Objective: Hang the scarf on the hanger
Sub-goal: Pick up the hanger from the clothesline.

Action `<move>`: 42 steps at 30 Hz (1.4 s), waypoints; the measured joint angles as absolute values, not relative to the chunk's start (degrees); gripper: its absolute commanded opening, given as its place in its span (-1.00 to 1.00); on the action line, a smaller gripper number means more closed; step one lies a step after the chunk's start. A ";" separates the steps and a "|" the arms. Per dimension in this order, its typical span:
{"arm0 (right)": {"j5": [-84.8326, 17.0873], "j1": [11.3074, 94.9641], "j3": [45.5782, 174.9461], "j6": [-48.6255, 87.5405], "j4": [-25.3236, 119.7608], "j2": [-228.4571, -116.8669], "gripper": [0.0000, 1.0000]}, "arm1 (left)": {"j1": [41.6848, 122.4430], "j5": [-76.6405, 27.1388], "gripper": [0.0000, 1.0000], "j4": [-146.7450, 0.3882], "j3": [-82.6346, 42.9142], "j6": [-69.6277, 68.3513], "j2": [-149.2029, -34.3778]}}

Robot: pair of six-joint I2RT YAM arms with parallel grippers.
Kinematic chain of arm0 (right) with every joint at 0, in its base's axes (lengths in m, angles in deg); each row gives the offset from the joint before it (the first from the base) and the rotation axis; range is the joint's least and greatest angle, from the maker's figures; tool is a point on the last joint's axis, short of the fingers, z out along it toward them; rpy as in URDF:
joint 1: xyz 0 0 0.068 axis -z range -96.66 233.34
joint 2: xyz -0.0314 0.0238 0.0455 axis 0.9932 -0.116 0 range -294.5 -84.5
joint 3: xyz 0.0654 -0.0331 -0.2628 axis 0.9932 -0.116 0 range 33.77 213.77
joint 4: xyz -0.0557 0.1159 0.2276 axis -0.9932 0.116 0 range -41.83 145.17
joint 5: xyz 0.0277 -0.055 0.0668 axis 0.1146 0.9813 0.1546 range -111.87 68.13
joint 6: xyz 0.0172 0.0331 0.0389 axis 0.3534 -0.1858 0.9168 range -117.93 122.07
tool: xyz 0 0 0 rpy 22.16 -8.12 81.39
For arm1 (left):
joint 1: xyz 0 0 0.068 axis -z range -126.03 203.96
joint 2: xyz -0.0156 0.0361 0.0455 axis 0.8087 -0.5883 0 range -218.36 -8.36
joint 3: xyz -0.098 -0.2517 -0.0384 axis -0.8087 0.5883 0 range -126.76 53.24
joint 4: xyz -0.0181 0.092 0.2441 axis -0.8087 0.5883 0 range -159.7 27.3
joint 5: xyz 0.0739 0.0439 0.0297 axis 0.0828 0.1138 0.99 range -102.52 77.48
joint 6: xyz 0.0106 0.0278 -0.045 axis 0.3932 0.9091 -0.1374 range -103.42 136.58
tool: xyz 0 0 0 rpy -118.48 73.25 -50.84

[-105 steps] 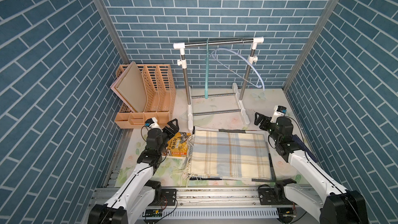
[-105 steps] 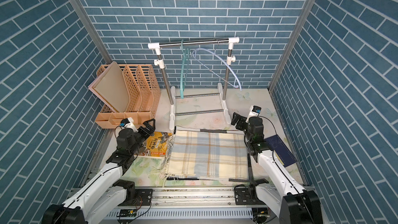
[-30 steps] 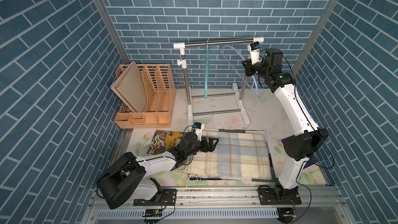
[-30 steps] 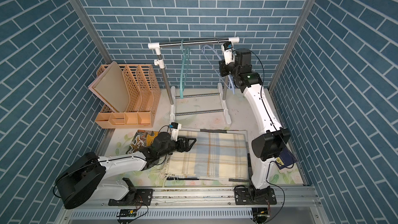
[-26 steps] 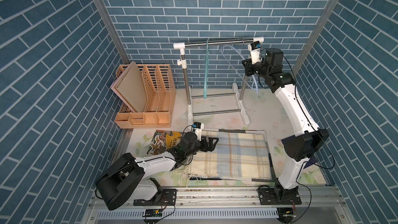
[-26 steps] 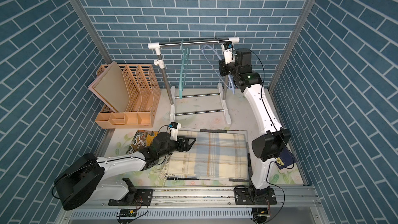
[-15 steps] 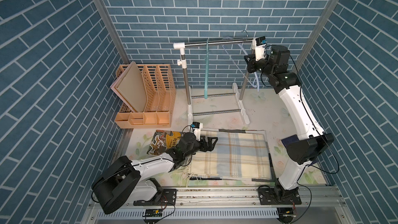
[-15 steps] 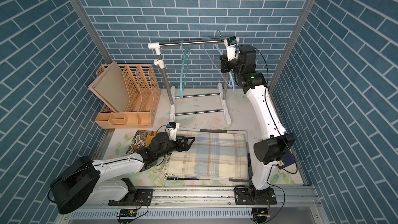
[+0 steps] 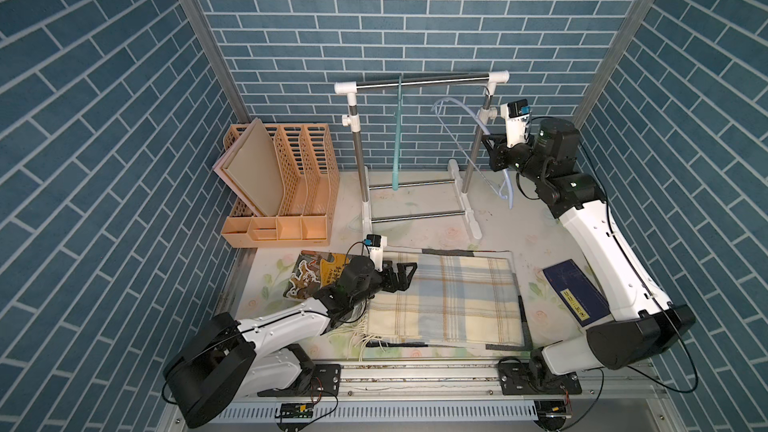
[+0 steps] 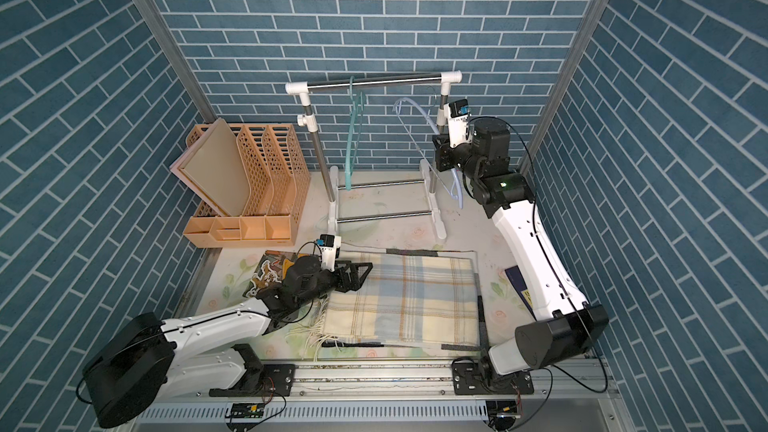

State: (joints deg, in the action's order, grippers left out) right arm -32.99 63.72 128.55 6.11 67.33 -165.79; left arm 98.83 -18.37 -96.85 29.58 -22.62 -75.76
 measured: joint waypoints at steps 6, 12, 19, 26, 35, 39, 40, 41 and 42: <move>-30.63 63.00 118.57 8.55 66.82 -155.78 -1.00 | 99.02 -16.38 0.99 -93.33 29.58 -23.14 -71.30; -22.96 57.80 103.13 13.43 67.48 -143.30 -1.00 | 104.42 -10.63 0.99 -89.49 29.23 -25.00 -64.63; -11.52 47.98 87.59 21.78 69.14 -131.04 -1.00 | 116.44 2.26 0.99 -82.76 26.96 -28.00 -59.41; 3.40 32.79 74.96 31.94 67.20 -125.62 -1.00 | 124.49 14.44 0.99 -76.94 20.45 -31.34 -60.41; 24.82 10.91 67.20 39.87 60.55 -128.42 -1.00 | 128.95 22.59 0.99 -74.17 8.95 -35.23 -69.99; 28.78 8.16 64.25 40.95 55.96 -129.97 -1.00 | 128.99 23.99 0.97 -72.94 4.71 -36.61 -74.49; 29.26 7.94 63.31 41.16 55.11 -130.12 -1.00 | 128.99 24.27 0.97 -72.83 3.79 -36.83 -75.45; 29.74 7.77 62.15 41.27 54.21 -130.21 -1.00 | 128.99 24.47 0.96 -72.66 3.03 -36.87 -76.24; 30.11 7.75 61.08 41.32 53.38 -130.26 -1.00 | 128.99 24.69 0.95 -72.51 2.26 -36.89 -76.96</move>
State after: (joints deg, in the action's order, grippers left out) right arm 30.11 7.75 61.08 41.32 53.38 -130.26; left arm 128.99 24.69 -72.50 2.26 -36.89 -76.96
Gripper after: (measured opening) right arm 0.141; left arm 0.982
